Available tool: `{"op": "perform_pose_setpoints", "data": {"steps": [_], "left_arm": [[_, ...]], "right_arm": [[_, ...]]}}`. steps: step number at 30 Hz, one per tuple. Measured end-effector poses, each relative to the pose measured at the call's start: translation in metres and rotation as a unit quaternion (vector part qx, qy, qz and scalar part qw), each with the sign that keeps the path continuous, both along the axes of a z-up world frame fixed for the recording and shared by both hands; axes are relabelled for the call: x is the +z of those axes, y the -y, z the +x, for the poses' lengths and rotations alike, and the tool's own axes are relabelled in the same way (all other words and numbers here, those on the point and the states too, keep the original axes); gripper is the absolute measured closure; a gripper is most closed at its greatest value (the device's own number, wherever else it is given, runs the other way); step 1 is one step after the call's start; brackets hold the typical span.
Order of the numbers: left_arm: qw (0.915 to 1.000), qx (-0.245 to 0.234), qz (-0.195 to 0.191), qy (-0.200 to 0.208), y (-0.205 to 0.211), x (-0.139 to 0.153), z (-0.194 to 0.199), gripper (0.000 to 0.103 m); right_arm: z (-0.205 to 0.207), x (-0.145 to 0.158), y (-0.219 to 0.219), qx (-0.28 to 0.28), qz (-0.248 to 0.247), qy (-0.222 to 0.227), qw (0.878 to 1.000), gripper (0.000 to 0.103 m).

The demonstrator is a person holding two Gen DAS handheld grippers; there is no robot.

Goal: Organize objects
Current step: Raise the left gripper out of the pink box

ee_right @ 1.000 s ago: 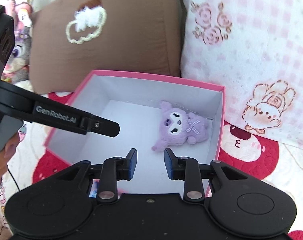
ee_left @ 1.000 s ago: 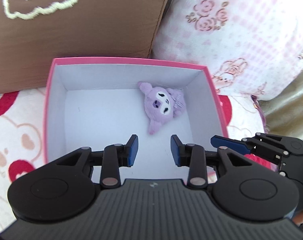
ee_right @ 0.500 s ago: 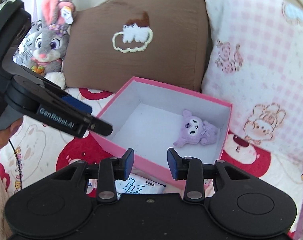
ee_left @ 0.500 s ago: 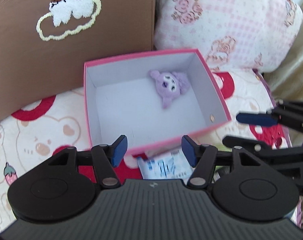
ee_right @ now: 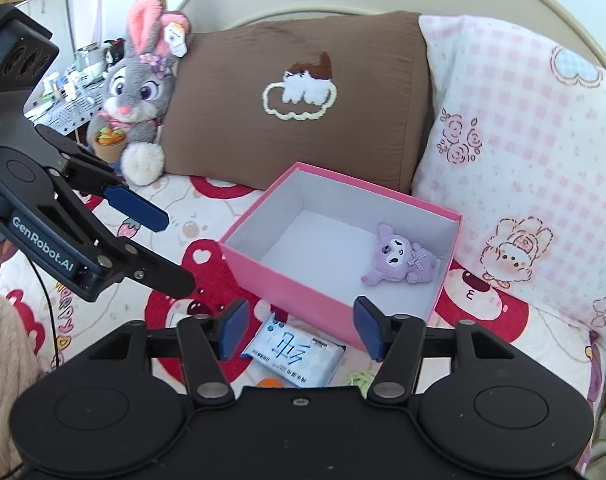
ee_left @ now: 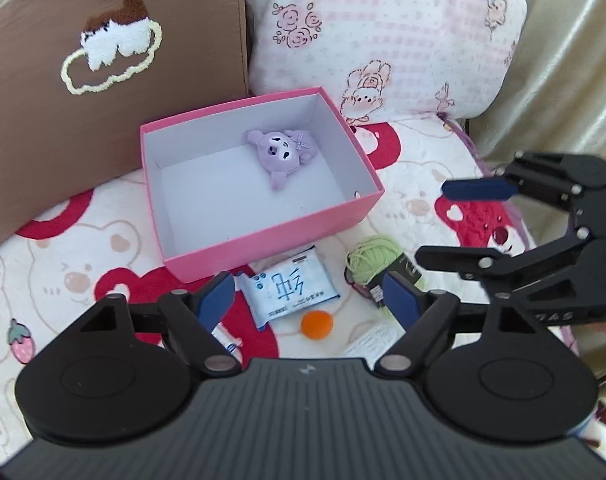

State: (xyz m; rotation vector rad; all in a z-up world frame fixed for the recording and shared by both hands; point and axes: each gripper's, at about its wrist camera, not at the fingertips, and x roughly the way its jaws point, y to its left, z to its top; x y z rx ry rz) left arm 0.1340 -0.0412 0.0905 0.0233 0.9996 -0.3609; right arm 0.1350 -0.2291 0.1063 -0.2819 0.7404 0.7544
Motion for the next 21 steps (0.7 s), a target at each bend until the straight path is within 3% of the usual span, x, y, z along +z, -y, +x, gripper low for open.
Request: {"op": "perform_pose_setpoints", "data": {"steps": [12,21], "left_arm": [[0.9990,-0.013,0.041,-0.007,0.011,-0.008,-0.035,0.020],[0.9991,-0.017,0.035,-0.017,0.017,-0.022,-0.062,0.019]], "right_arm": [[-0.044,0.009,0.017,0.040,-0.008,0.004,0.999,0.029],[-0.063,-0.018,0.028,0.058,-0.009,-0.041,0.997,0.019]]}}
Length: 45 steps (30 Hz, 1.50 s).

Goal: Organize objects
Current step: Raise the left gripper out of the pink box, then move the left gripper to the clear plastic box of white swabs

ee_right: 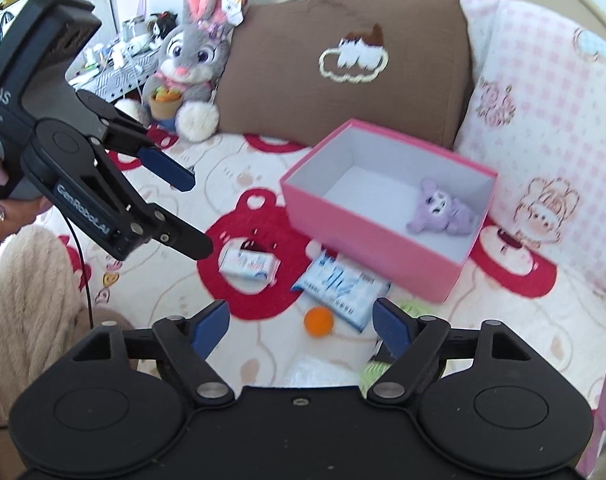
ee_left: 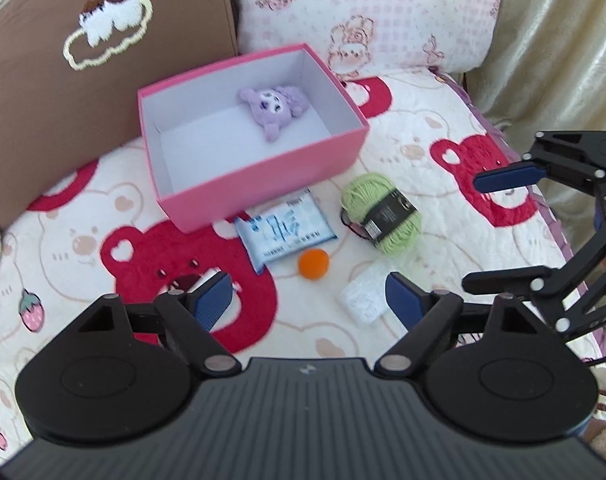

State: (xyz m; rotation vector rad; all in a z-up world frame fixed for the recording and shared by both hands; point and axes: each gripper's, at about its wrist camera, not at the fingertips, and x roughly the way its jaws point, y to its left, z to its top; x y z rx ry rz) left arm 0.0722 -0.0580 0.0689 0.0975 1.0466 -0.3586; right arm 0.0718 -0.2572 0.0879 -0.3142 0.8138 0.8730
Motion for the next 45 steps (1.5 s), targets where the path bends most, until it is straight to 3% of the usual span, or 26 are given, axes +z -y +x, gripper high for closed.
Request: {"op": "perform_pose_setpoints", "data": {"steps": [8,19,28,35,45], "left_arm": [[0.9997,0.007,-0.016,-0.016,0.003,-0.021,-0.013,0.012],[0.9968,0.036,-0.055,-0.046,0.008,-0.067,-0.005,0.010],[0.9974,0.033,-0.058,-0.027,0.019,-0.092,-0.006,0.010],[0.9972,0.033,-0.059,-0.034,0.028,-0.119,-0.005,0.010],[0.9930,0.052,-0.099,-0.039,0.033,-0.160,-0.002,0.010]], "right_arm": [[-0.010,-0.021,0.007,-0.002,0.011,-0.035,0.999,0.011],[-0.021,-0.061,0.004,-0.025,0.016,-0.049,0.998,0.010],[-0.038,-0.089,-0.008,-0.014,-0.018,-0.014,1.000,0.010],[-0.046,-0.110,-0.012,-0.007,-0.006,0.020,1.000,0.010],[-0.027,-0.153,-0.013,-0.046,-0.031,0.013,0.998,0.010]]}}
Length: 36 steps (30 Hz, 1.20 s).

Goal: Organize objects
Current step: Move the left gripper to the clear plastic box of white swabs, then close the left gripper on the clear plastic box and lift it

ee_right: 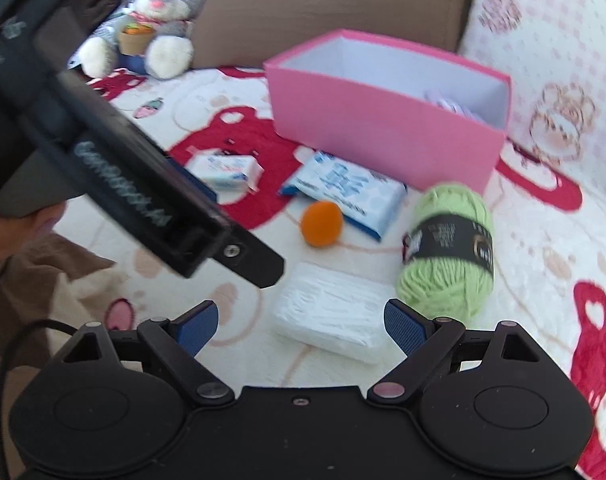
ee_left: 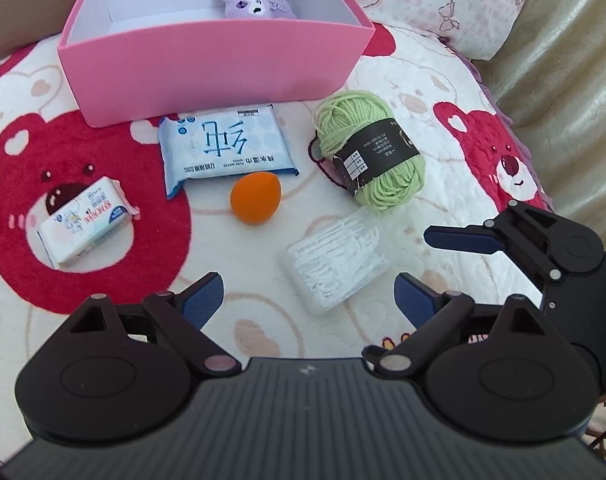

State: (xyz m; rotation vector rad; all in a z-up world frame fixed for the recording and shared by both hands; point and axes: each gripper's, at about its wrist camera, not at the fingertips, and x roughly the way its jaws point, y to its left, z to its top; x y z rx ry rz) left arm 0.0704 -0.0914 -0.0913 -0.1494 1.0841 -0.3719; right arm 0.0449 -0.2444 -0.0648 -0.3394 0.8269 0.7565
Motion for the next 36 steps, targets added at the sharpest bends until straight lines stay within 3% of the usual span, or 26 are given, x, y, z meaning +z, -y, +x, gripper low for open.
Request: {"op": "perform_pose_setpoints", "data": {"steps": [11,15,17,23,25,31,36], "left_arm": [[0.9978,0.034,-0.054,-0.019,-0.004,-0.039,0.012,0.015],[0.9959,0.039,-0.077,-0.028,-0.005,-0.048,0.019,0.015],[0.9955,0.044,-0.080,-0.029,-0.006,-0.052,0.022,0.016],[0.9943,0.041,-0.090,-0.039,-0.005,-0.061,0.026,0.037],[0.9935,0.034,-0.099,-0.047,-0.004,-0.065,0.027,0.052],[0.9923,0.025,-0.113,-0.045,0.000,-0.069,0.028,0.056],[0.9912,0.031,-0.112,-0.064,0.000,-0.073,0.032,0.059]], "right_arm": [[0.016,-0.033,0.003,-0.034,-0.013,-0.026,0.999,0.010],[0.009,-0.041,-0.007,-0.042,-0.043,0.039,0.997,0.010],[0.010,-0.045,-0.009,-0.041,-0.035,0.032,0.998,0.010],[0.019,-0.056,-0.011,-0.060,-0.026,0.003,0.998,0.010],[0.022,-0.057,-0.010,-0.066,-0.020,-0.006,0.998,0.011],[0.016,-0.050,-0.016,-0.080,-0.020,0.004,0.997,0.011],[0.022,-0.056,-0.014,-0.090,-0.018,-0.019,0.996,0.011]]}}
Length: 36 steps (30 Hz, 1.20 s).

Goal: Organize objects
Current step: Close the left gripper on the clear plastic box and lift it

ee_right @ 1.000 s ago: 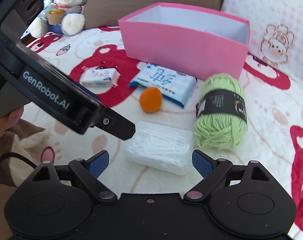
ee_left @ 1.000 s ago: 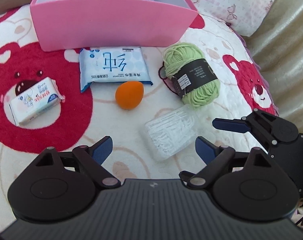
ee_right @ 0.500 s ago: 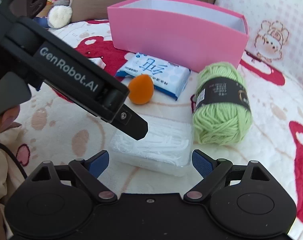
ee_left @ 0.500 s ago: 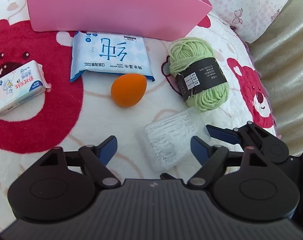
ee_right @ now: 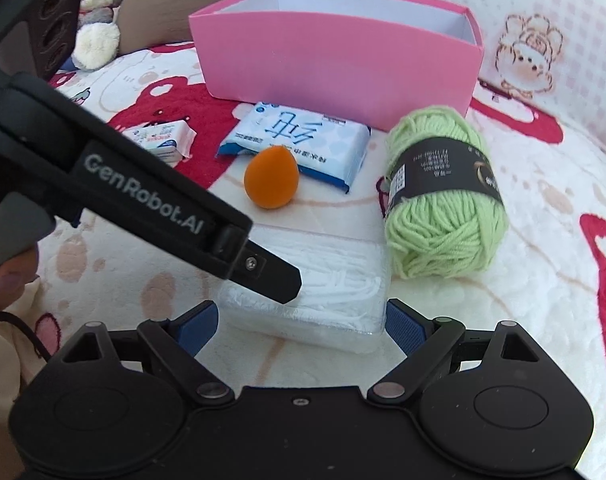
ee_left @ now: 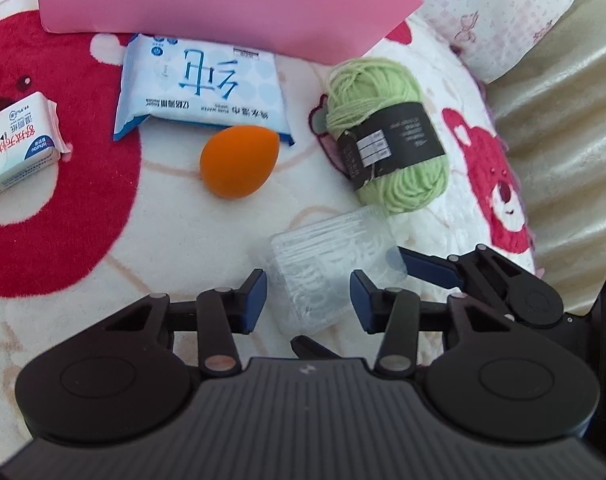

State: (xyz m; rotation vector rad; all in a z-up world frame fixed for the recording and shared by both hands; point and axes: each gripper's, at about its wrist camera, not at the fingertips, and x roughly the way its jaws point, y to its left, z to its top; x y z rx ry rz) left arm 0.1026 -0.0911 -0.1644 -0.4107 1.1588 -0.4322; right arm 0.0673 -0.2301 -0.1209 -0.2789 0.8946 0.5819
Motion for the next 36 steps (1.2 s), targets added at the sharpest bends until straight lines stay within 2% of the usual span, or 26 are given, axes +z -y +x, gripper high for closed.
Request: {"op": "perform_pose_setpoints", "data": {"steps": [2,8,16,28,36], "left_arm": [[0.9997,0.011,-0.011,-0.018,-0.002,-0.002,0.005,0.059],[0.9996,0.009,-0.018,-0.017,-0.004,-0.003,0.004,0.062],[0.9999,0.009,-0.012,-0.006,-0.007,0.009,-0.007,0.062],[0.9999,-0.008,0.012,0.008,-0.013,0.038,-0.020,0.062],[0.9994,-0.008,0.019,0.027,-0.020,0.064,-0.029,0.062]], "right_arm": [[0.002,-0.003,0.000,-0.006,0.005,-0.009,1.000,0.010],[0.000,-0.004,0.000,-0.020,0.013,-0.007,1.000,0.010],[-0.006,0.007,-0.004,-0.018,0.009,-0.004,1.000,0.010],[-0.020,0.031,-0.022,0.003,-0.021,0.009,1.000,0.010],[-0.021,0.053,-0.022,0.000,-0.004,0.004,1.000,0.010]]}}
